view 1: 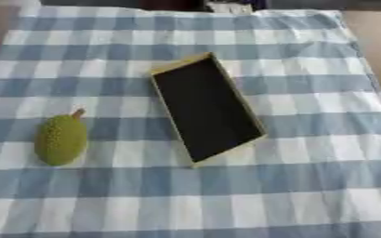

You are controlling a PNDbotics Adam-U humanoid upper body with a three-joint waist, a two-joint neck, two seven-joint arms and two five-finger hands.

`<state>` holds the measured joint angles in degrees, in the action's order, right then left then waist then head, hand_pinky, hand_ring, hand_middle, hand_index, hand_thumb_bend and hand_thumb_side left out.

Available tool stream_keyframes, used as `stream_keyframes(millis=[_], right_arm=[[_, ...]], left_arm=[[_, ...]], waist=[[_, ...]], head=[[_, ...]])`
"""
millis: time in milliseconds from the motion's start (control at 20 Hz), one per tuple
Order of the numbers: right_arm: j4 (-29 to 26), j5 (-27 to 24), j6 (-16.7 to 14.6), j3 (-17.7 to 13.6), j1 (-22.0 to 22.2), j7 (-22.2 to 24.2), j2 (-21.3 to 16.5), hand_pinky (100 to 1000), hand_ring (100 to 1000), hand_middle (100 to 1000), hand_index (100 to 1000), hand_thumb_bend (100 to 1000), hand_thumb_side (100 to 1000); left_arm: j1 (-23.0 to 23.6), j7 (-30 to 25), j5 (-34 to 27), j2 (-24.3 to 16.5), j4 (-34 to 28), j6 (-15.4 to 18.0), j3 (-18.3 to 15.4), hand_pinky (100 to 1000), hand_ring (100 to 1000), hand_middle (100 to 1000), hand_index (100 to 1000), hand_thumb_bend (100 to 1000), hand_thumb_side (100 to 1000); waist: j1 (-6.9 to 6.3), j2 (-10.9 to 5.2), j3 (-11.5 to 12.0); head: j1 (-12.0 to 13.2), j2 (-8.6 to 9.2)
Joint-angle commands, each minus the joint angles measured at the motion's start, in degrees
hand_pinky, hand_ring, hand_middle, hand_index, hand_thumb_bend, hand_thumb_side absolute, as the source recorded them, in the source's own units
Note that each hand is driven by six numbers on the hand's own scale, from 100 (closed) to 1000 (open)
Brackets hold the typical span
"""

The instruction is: Pick up objects on the table and place them in the box.

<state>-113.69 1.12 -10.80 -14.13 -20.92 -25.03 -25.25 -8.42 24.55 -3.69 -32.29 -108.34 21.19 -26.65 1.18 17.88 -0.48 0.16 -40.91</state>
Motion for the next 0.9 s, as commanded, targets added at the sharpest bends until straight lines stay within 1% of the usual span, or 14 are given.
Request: stream_keyframes(millis=[50,250,500,600,650,800,900], right_arm=[[-0.9,0.4,0.0,-0.6,0.1,-0.2,-1.8,787,671,628,681,128,578],[-0.9,0.8,0.0,-0.7,0.7,-0.4,-2.7,787,671,628,681,129,574],[-0.9,1.0,0.2,-0.6,1.3,-0.4,-3.3,787,671,628,681,129,574],[-0.9,1.0,0.3,-0.5,1.5,-0.2,-3.2,787,670,628,681,128,575],[-0.9,0.9,0.5,-0.5,1.5,-0.2,-3.0,787,670,627,680,127,577],[-0.9,0.8,1.0,-0.7,1.7,-0.3,-2.6,787,670,627,680,129,577],[-0.9,0.9,1.1,-0.8,1.8,-0.3,-2.6,787,670,627,681,132,576]], left_arm=[[1.4,-2.6,1.5,-3.9,0.8,0.3,0.2,756,744,738,813,349,401],[5.6,-6.3,5.4,-9.4,3.6,2.8,1.5,763,746,745,830,347,396],[9.6,-7.3,9.5,-16.2,6.9,7.2,4.3,768,750,749,845,366,389],[10.1,-7.8,10.6,-18.0,8.1,8.8,5.9,768,749,748,842,369,397],[10.1,-8.8,11.2,-18.6,8.8,9.6,6.9,763,739,737,834,354,408],[9.8,-14.0,12.6,-20.3,10.1,12.5,9.5,768,745,743,841,351,425],[9.6,-17.1,12.9,-21.4,10.6,14.3,10.7,774,751,749,849,355,431]], waist=[[-0.25,-1.23,0.0],[-0.67,-1.43,0.4],[-1.12,-2.04,1.2],[-1.21,-2.37,1.4],[-1.27,-2.52,1.4],[-1.31,-2.86,1.5],[-1.26,-3.03,1.6]], head=[[-0.3,-0.45],[-1.0,-1.27],[-2.2,-2.64],[-2.2,-3.06],[-1.9,-3.14],[-1.6,-3.20],[-1.8,-3.21]])
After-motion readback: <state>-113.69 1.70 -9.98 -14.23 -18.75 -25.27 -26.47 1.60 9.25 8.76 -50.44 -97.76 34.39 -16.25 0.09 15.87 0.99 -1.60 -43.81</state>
